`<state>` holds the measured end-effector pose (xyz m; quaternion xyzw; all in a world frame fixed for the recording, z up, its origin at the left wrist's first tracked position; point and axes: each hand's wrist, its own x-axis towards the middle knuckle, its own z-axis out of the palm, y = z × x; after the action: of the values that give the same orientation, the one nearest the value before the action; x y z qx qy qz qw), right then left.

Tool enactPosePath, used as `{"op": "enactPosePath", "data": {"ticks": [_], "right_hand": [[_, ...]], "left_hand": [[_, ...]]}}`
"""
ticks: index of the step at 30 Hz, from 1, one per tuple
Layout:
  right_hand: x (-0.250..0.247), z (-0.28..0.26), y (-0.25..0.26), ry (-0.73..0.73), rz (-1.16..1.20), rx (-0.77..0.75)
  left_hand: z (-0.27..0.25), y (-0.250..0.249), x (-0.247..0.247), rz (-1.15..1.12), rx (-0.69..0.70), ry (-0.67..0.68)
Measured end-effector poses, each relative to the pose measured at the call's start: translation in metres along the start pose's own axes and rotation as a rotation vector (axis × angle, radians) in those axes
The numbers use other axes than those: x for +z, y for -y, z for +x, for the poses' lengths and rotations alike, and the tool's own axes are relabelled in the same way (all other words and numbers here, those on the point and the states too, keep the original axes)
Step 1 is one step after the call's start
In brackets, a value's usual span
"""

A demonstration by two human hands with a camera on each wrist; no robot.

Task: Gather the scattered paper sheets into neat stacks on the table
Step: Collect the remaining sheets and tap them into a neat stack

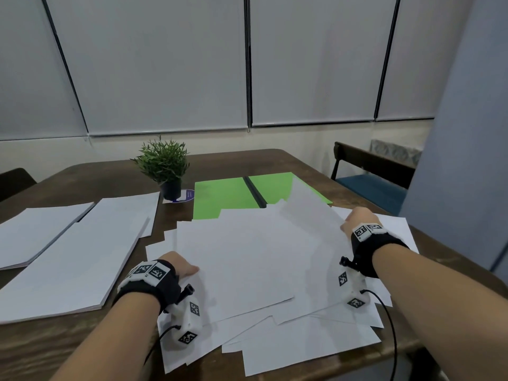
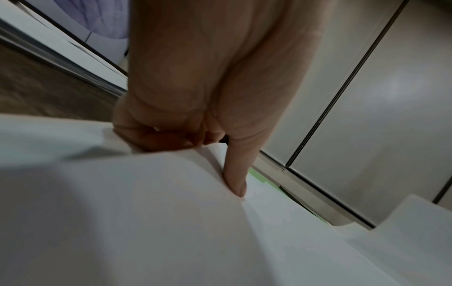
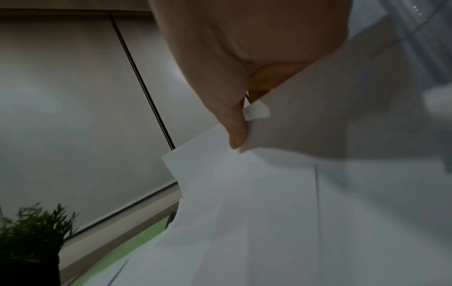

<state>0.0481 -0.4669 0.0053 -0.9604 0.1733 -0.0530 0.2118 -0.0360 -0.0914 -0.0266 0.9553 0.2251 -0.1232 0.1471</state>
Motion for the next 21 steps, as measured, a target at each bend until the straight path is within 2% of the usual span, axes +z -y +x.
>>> {"op": "enactPosePath", "data": {"ticks": [3,8,14,18,21], "right_hand": [[-0.015,0.0,0.007,-0.06,0.033,-0.071],[-0.047,-0.001,0.027,-0.205,0.301,-0.126],[-0.091,-0.006,0.071,-0.37,0.575,-0.286],[-0.111,-0.013,0.101,-0.438,0.714,-0.4],[-0.11,-0.015,0.116,-0.412,0.74,-0.413]], "left_hand": [[-0.002,0.0,-0.001,0.02,0.002,0.014],[-0.004,-0.001,-0.004,0.017,-0.005,0.043],[-0.003,-0.003,-0.009,-0.05,-0.009,0.046],[0.008,0.003,-0.008,-0.17,-0.029,0.055],[0.028,0.013,-0.002,-0.419,-0.05,0.048]]}}
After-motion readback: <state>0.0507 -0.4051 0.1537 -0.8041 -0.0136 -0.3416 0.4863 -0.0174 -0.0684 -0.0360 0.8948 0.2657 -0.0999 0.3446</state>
